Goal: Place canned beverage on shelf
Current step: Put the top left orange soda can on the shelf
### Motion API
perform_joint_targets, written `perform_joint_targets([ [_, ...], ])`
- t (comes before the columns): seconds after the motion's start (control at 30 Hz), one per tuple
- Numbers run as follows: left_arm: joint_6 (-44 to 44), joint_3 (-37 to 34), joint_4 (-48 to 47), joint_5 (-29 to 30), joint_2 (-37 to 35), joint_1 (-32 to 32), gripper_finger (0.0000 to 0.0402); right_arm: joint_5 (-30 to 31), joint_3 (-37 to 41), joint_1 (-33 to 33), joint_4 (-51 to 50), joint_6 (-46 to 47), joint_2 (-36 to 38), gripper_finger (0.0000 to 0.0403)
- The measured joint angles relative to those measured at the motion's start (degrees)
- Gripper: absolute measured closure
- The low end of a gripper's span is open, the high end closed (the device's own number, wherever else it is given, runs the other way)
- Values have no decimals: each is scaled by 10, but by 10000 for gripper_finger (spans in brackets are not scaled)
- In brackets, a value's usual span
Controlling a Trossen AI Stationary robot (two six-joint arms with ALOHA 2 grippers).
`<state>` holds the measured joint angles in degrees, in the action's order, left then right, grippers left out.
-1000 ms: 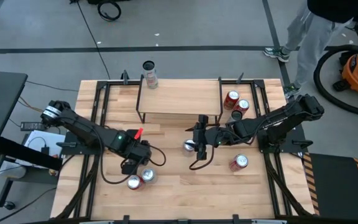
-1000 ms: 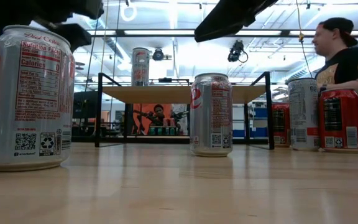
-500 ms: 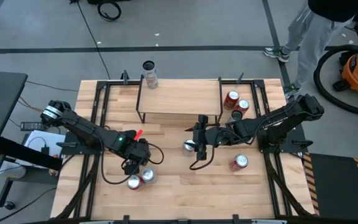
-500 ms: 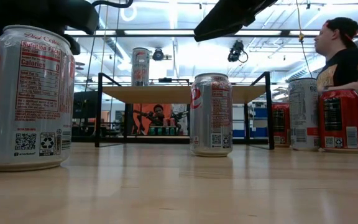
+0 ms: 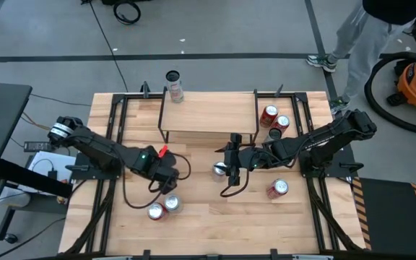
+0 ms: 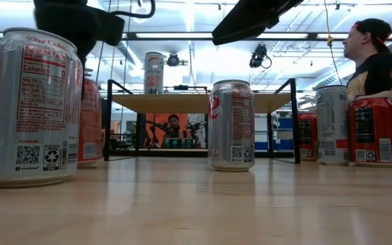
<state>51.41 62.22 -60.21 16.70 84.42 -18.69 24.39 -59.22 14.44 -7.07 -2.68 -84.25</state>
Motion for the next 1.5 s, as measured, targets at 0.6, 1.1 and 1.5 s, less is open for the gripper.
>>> perform_joint_targets([
  [0.6,-238,40,-3,-62,-1,22,47,0,0,0,3,-1,0,151],
  [1.1,-571,37,-23,-68,-1,18,47,-1,0,0,9,-4,0,151],
  [1.5,-554,37,-21,-72,-1,19,47,-3,0,0,10,-2,0,151],
])
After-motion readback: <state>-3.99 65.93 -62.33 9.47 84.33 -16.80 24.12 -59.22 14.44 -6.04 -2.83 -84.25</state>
